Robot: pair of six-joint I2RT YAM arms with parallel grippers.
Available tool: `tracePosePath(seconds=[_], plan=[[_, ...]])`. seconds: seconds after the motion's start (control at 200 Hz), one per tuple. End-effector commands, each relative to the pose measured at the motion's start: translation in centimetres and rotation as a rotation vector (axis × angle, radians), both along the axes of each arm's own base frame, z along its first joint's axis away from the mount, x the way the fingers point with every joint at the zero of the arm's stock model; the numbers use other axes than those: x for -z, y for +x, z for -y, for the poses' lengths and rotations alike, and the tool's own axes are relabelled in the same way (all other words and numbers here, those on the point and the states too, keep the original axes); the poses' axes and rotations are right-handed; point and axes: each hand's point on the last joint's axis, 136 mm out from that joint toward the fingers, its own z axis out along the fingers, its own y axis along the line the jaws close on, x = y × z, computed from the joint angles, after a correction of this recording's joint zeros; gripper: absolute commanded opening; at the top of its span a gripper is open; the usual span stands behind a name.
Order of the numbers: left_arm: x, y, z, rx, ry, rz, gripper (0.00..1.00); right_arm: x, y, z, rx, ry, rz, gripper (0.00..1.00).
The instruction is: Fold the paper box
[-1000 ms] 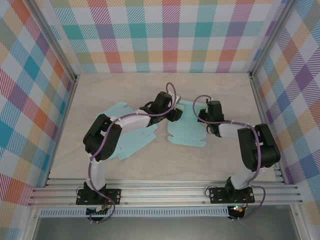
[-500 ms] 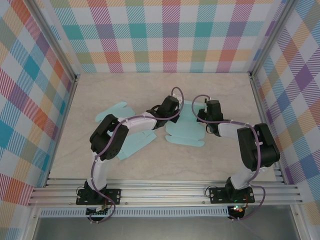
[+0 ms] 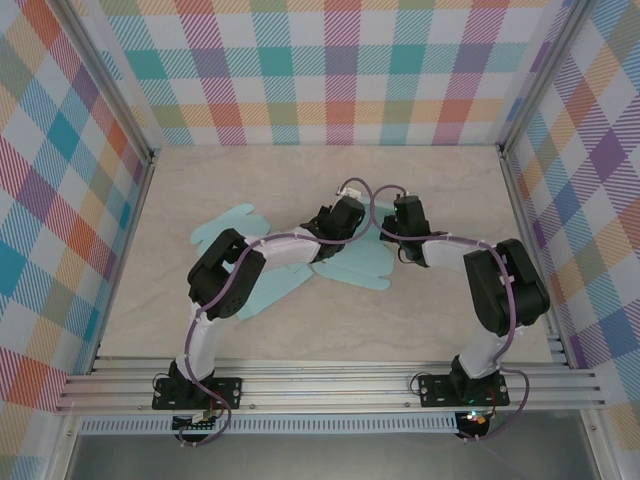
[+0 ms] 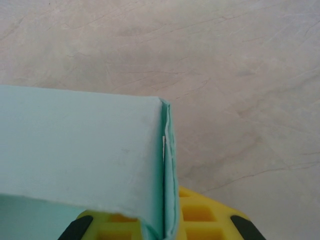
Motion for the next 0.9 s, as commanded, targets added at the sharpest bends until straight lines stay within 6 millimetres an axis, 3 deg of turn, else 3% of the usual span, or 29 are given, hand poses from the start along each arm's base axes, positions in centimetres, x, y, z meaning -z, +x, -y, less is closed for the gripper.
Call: tracePosePath(seconds=[0.0,0.185,0.415,0.49,0.635,0.895], plan=[[-1.5,1.0,-1.8,-0.131,0.064,0.080,0.14,2.1,-2.4,-0.6,0.013,-0.044,-0.126,0.00],[-1.5,1.4,-4.2,-0.259,0.151,0.103,0.14,1.6,-3.8,-0.7,0.076,-0.048,-0.158,0.00],[-1.9,1.8,-5.5,-0.346,0.155,0.099,0.14,0.8,-4.6,-0.5,0.112,-0.025,-0.167,0.00],[-1.9,1.8,-4.2,-0.277,0.077,0.063,0.15,0.7,-4.7,-0.5,0.115,-0.022,-0.169,0.00],[-2.9,0.4,-1.3,-0.100,-0.076,0.014,0.31,0.4,-4.8,-0.1,0.131,-0.044,-0.183,0.00],[-3.9,-1.8,-0.8,-0.012,-0.169,-0.037,0.47,0.2,-5.3,0.0,0.138,-0.047,-0.215,0.00]])
